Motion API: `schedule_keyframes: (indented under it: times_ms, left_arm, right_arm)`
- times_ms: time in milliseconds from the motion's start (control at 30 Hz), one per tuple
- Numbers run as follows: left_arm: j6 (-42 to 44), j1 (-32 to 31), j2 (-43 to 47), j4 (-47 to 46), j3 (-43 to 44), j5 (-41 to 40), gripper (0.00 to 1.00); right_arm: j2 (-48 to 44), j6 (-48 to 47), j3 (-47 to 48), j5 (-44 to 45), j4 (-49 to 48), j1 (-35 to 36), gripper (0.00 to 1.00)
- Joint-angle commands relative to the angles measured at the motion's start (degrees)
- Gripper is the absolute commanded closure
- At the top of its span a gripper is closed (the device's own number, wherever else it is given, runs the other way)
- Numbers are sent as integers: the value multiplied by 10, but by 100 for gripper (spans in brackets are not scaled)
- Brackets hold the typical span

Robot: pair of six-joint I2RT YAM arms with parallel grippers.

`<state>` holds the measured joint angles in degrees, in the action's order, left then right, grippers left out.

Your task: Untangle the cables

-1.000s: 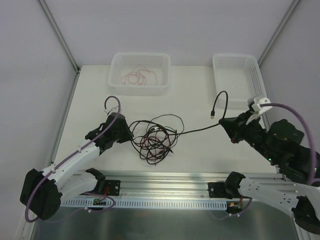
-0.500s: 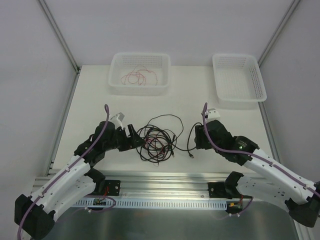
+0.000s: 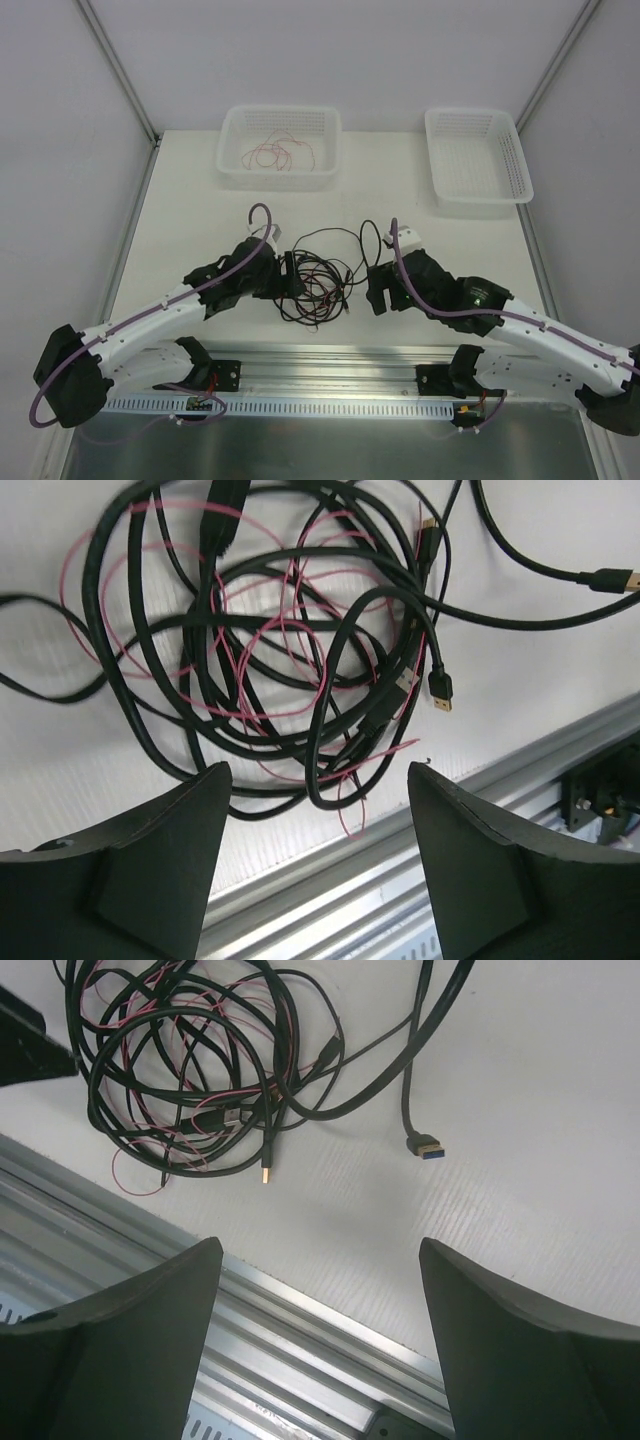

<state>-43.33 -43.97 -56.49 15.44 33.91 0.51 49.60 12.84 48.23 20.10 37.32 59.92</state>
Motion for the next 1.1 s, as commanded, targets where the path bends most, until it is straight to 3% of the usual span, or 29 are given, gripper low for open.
schedule_keyframes:
  times_ms: [0,33,233,333,433,733,867,900,1000,1067]
  left_arm:
    - [137,-5,-16,-13,48,-61,29]
    - [207,-5,-20,-13,55,-61,29]
    - [428,-6,-40,-14,94,-6,38]
    - [503,-6,-68,-14,99,26,41]
    - [547,-6,-89,-13,99,26,50]
    - [571,-5,-167,-13,114,74,52]
    - [569,-5,-192,-13,116,52,56]
    - [569,-5,-198,-13,119,49,63]
    - [570,-6,-201,-13,123,49,70]
    - [570,-5,-201,-13,125,50,83]
  right_arm:
    - [-11,3,13,8,-6,17,16]
    - [-15,1,6,-5,-12,20,16]
    - [-55,-6,-32,-24,-51,27,16]
    - [-65,-14,-34,-23,-57,27,16]
    - [-73,-20,-37,-22,-56,27,16]
    - [-79,-13,-62,-30,-65,27,16]
    - [-89,-17,-65,-28,-66,27,12]
    - [-91,-19,-67,-29,-66,27,11]
    - [-96,-19,-67,-27,-64,27,10]
    - [-100,-19,-71,-27,-63,27,9]
